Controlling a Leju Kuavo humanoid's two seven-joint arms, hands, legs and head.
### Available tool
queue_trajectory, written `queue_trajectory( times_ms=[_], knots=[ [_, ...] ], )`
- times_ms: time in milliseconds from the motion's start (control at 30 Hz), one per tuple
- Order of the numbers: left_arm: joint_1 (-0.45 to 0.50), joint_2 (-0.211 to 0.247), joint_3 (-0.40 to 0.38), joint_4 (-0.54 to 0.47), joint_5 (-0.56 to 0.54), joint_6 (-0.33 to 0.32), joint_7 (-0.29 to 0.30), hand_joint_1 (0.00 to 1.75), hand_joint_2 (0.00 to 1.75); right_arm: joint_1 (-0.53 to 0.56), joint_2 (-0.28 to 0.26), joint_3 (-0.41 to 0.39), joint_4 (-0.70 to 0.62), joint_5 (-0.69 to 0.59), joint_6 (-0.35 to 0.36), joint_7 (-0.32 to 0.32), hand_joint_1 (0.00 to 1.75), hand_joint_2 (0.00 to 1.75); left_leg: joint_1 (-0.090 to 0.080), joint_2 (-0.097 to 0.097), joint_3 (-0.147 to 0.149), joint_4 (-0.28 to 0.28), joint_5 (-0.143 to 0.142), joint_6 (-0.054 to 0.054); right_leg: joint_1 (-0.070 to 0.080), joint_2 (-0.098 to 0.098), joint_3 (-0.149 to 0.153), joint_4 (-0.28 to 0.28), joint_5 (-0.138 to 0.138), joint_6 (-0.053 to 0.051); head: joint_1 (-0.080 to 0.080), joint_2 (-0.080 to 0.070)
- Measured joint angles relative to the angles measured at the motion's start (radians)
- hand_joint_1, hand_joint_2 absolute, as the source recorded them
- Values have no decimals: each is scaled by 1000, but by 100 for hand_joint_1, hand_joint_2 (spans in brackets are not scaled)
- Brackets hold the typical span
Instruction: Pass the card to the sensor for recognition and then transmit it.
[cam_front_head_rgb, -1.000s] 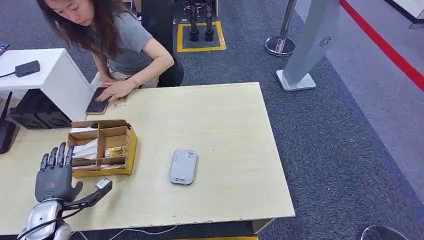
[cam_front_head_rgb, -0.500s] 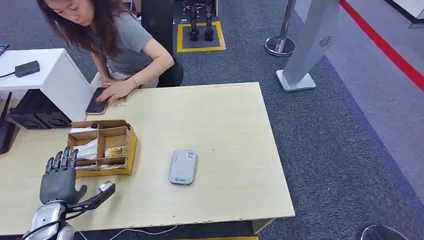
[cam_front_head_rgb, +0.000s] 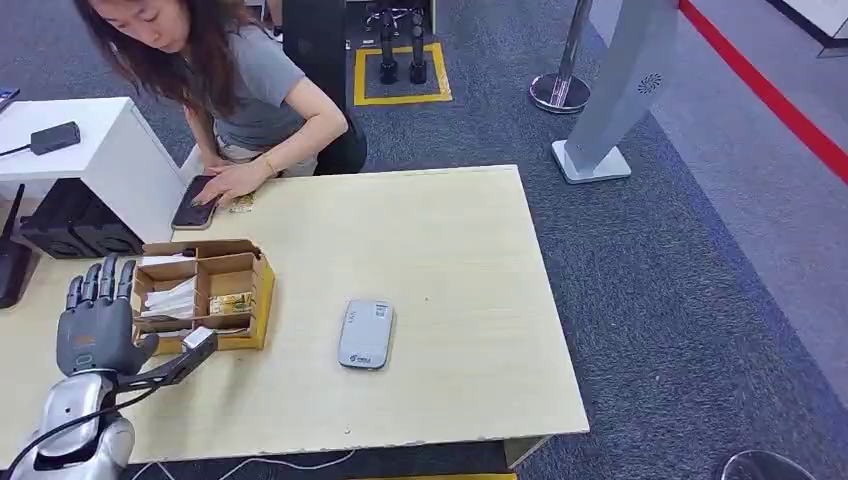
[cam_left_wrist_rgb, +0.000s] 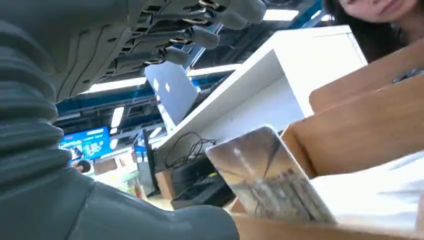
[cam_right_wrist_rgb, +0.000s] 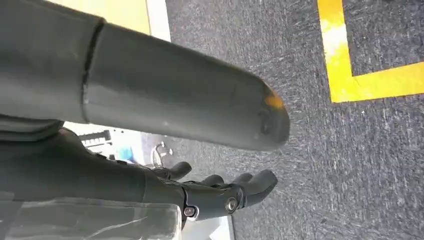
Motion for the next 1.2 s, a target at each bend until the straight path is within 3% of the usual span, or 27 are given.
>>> queue_trajectory(
  times_ms=[667,733,800,967,1067,1200],
  knots=[
    [0,0,0,-12,0,3,0,2,175,-1,0,0,1,0,-1,0,0,0,0,0,0,0,0,0,0,0,0,0,0,0,0,0],
    [14,-3,0,-8,4,-7,0,3,175,0,0,0,1,22,-1,81,0,0,-1,0,0,0,0,0,0,1,0,0,0,0,0,0],
    [40,-11,0,17,3,24,0,5,175,8,-1,3,0,33,1,131,0,0,-1,1,0,0,-1,1,0,1,0,0,-1,1,0,0],
    [74,-26,0,70,2,56,0,5,175,22,-4,6,-1,36,3,139,0,0,-1,0,-2,0,-1,1,0,0,-1,0,-1,1,0,0],
    [54,-24,0,69,-4,51,0,5,175,19,-4,7,0,10,3,33,0,0,0,0,-2,0,0,0,0,0,-2,0,-1,1,0,0],
    [7,-10,0,32,2,-14,0,5,175,0,-3,7,0,0,-1,5,0,0,0,0,-1,0,0,0,0,0,-1,0,0,0,0,0]
  ],
)
